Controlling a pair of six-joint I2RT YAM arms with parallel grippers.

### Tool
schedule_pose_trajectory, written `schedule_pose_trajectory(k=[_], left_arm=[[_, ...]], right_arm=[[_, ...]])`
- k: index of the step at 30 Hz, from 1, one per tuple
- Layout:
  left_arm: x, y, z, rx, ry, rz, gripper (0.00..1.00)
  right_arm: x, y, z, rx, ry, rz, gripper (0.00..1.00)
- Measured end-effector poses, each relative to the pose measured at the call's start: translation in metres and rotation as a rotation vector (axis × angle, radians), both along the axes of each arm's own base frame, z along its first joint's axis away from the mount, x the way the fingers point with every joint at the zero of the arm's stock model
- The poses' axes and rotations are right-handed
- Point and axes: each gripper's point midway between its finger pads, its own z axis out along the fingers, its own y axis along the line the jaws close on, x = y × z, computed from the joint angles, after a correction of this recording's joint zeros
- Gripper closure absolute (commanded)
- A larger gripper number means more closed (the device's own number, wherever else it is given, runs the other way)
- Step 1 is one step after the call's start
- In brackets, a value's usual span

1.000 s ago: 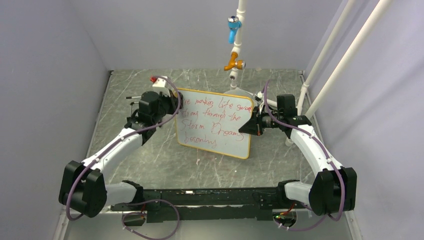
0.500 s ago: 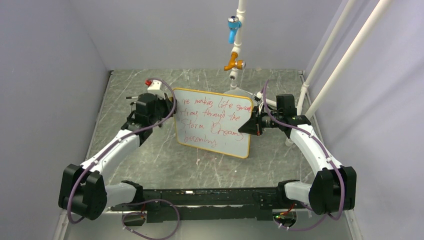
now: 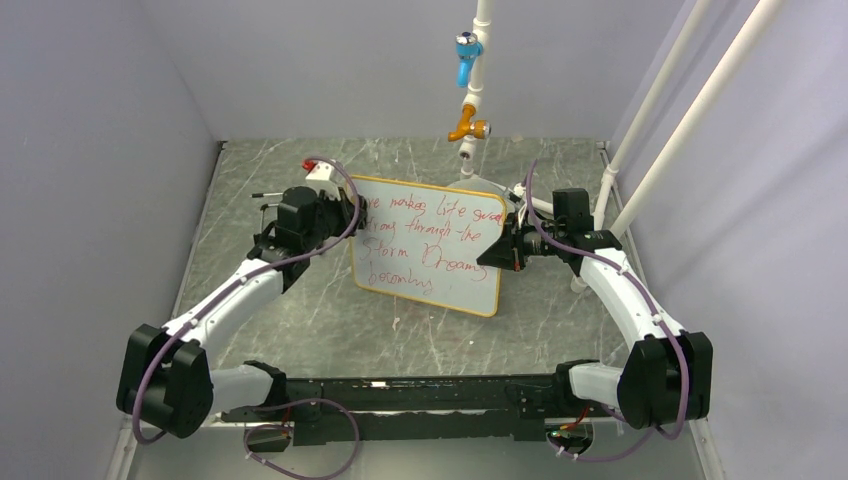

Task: Erase the whiteboard
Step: Erase the whiteboard using the whiteboard.

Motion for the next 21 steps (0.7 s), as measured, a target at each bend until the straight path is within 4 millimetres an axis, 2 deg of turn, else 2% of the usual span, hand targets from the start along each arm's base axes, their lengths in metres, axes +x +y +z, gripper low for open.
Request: schedule_pose_trajectory(k=[6, 9, 12, 17, 21], left_arm=[[0.006, 0.008, -0.006, 0.022, 0.026, 0.024, 1.0], [0.017, 0.017, -0.002, 0.042, 0.038, 0.047, 1.0], [0.021, 0.018, 0.003, 0.054, 0.041, 0.042, 1.0], [0.017, 0.01, 0.005, 0.078, 0.04, 0.005, 1.0], [0.004, -0.01, 0.0, 0.091, 0.029, -0.056, 1.0]], right_arm=[[0.0, 0.0, 0.0, 0.001, 0.009, -0.004, 1.0], [0.001, 0.0, -0.001, -0.003, 0.01, -0.009, 1.0], [0.003, -0.001, -0.001, -0.006, -0.003, -0.011, 1.0], [0.004, -0.001, -0.002, -0.01, -0.015, -0.009, 1.0], [0.004, -0.001, -0.002, -0.011, -0.011, -0.009, 1.0]])
